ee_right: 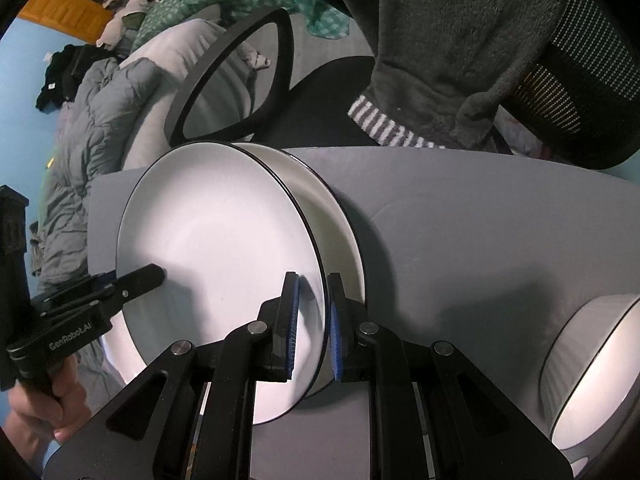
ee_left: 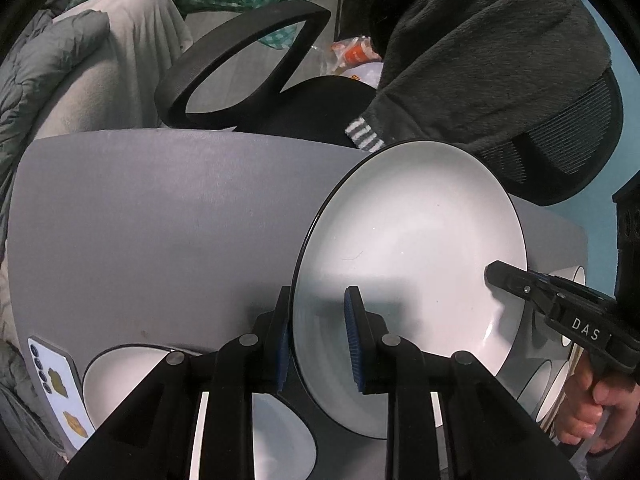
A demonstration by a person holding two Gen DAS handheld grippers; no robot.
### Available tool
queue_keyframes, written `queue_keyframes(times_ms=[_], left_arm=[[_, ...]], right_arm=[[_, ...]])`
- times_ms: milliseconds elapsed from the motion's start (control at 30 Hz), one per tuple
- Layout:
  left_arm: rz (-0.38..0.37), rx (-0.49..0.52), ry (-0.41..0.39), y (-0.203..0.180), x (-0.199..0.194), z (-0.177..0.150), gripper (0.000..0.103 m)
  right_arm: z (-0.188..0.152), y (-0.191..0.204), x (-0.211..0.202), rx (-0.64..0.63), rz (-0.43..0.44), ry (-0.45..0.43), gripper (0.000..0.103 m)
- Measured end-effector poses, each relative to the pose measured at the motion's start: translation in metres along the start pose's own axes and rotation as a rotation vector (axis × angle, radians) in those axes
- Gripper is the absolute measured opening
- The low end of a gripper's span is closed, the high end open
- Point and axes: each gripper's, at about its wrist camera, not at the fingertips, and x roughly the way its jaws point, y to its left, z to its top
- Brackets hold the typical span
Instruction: Organize plates and bowls
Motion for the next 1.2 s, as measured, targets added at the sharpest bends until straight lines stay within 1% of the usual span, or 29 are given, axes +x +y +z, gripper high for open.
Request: queue_keyframes(times_ms=[267, 500, 567, 600, 700, 800, 867, 967, 1000, 1200], left_arm=[[0.012, 0.018, 0.015, -0.006, 0.008, 0.001, 0.024], [0.016, 0.046, 0.004, -0.007, 0.008, 0.002, 0.025], [0.039, 0.064, -0.007, -0.009, 0.008, 0.002, 0.025], [0.053, 0.077, -0.012, -0.011, 0.008, 0.002, 0.027], [0.054, 0.081, -0.005, -0.011, 0.009, 0.0, 0.031], [0.044, 0.068, 0.001, -0.008, 0.01, 0.0, 0.032], [0.043, 0.063, -0.003, -0.007, 0.009, -0.001, 0.032], [0.045, 0.066, -0.01, -0.005, 0.007, -0.003, 0.035], [0.052, 0.069, -0.015, -0.005, 0.006, -0.004, 0.038], [0.044, 0.046, -0.032, 0.002, -0.002, -0.007, 0.039]], right_arm=[[0.007, -0.001, 0.003, 0.007, -0.029, 0.018, 0.014], [0.011, 0.003, 0.003, -0.004, -0.059, 0.044, 0.016], [0.012, 0.005, 0.002, -0.003, -0.071, 0.053, 0.018], [0.012, 0.005, 0.002, 0.001, -0.076, 0.057, 0.018], [0.014, 0.006, 0.001, 0.019, -0.077, 0.074, 0.024], [0.016, 0.007, -0.002, 0.038, -0.079, 0.082, 0.028], [0.017, 0.009, -0.005, 0.041, -0.08, 0.084, 0.032], [0.018, 0.013, -0.004, 0.028, -0.107, 0.091, 0.033], [0.018, 0.015, -0.004, 0.023, -0.116, 0.092, 0.034], [0.017, 0.019, -0.006, 0.008, -0.144, 0.09, 0.037]])
